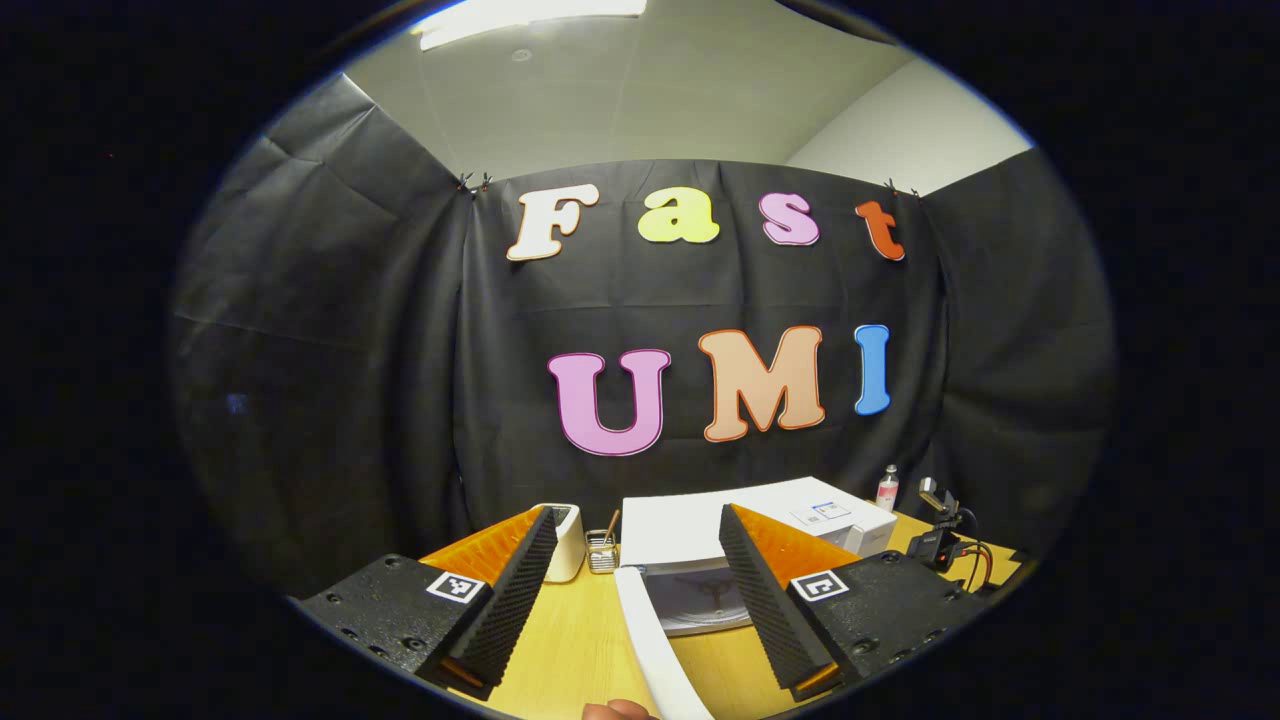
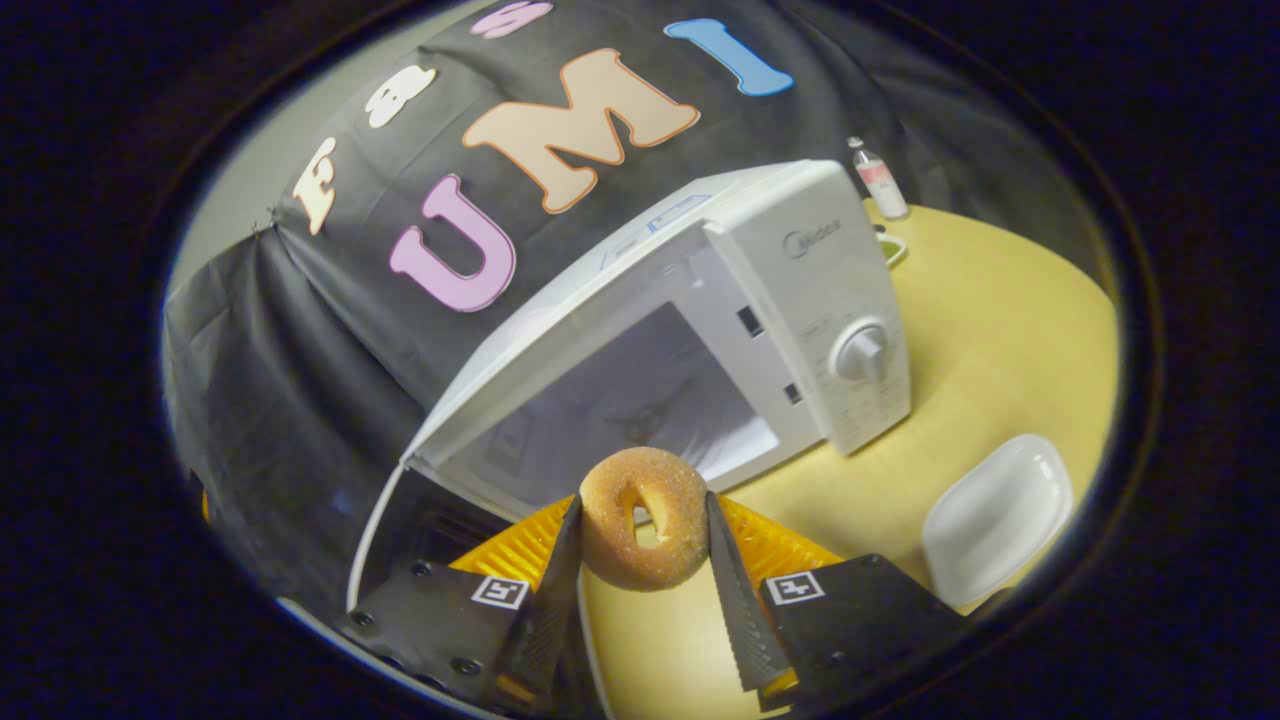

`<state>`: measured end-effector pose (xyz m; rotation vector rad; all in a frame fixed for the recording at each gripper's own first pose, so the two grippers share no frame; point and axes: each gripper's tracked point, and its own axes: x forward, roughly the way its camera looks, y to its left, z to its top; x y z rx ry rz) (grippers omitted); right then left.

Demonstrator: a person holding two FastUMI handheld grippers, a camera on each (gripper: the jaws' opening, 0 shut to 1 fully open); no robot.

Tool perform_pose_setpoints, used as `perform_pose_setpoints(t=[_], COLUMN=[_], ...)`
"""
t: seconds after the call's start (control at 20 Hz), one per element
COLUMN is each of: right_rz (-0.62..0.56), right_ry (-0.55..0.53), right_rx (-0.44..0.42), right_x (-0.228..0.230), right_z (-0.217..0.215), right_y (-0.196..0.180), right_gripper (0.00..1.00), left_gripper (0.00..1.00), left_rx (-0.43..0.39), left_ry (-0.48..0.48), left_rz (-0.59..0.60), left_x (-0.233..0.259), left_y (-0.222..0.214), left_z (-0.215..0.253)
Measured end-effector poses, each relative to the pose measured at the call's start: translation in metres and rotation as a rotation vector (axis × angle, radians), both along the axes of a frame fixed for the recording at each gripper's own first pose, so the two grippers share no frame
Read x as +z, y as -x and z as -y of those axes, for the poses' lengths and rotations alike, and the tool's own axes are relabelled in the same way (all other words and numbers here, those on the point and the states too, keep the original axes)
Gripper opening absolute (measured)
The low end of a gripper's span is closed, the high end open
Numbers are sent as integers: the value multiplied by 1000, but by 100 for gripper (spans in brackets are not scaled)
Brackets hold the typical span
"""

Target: Open the microwave oven with the left hand, put the food in, and close the microwave oven.

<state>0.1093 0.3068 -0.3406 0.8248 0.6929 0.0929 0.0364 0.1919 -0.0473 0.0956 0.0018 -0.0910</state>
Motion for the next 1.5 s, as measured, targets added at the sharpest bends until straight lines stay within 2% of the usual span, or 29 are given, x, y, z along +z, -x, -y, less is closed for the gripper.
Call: perform_pose_setpoints(t=[0.2,0.4,0.5,0.55,0.6,0.7,0.75,0.9,0.95,1.0,1.15,1.2,1.25,1.35,1.5], right_rz=[-40,-98,-106,-95,-84,-91,-85,-52,-44,-33,-37,-15,-2,-1,-3], right_ry=[-176,-253,-243,-221,-204,-216,-217,-182,-176,-169,-139,-124,-104,-116,-64], right_rx=[-137,-243,-274,-278,-285,-323,-343,-389,-401,-411,-426,-432,-433,-438,-430], right_x=[-6,-29,-41,-46,-51,-61,-64,-77,-81,-84,-97,-97,-97,-98,-103], right_z=[-27,-42,-48,-50,-53,-58,-60,-61,-62,-63,-62,-60,-57,-57,-52], right_y=[-25,-42,-52,-58,-63,-73,-79,-94,-98,-102,-109,-113,-116,-118,-124], right_gripper=[65,65,64,77,64,64,71,70,67,70,70,64,64,64,63], left_gripper=[94,94,95,95,95,95,95,95,94,94,94,94,96,95,95], left_rx=[-39,-79,-105,-114,-124,-136,-143,-162,-169,-176,-186,-183,-187,-193,-181], left_ry=[33,25,17,21,29,32,26,0,-5,-9,-26,-30,-29,-28,-9], left_rz=[6,4,1,-7,-13,-23,-28,-68,-79,-93,-136,-142,-151,-168,-187], left_x=[-3,-7,-9,-9,-10,-11,-12,-22,-23,-27,-38,-39,-40,-45,-50], left_y=[4,0,-2,-4,-6,-11,-13,-18,-20,-22,-26,-27,-28,-31,-36], left_z=[4,10,14,15,17,20,22,28,30,32,35,34,36,38,37])
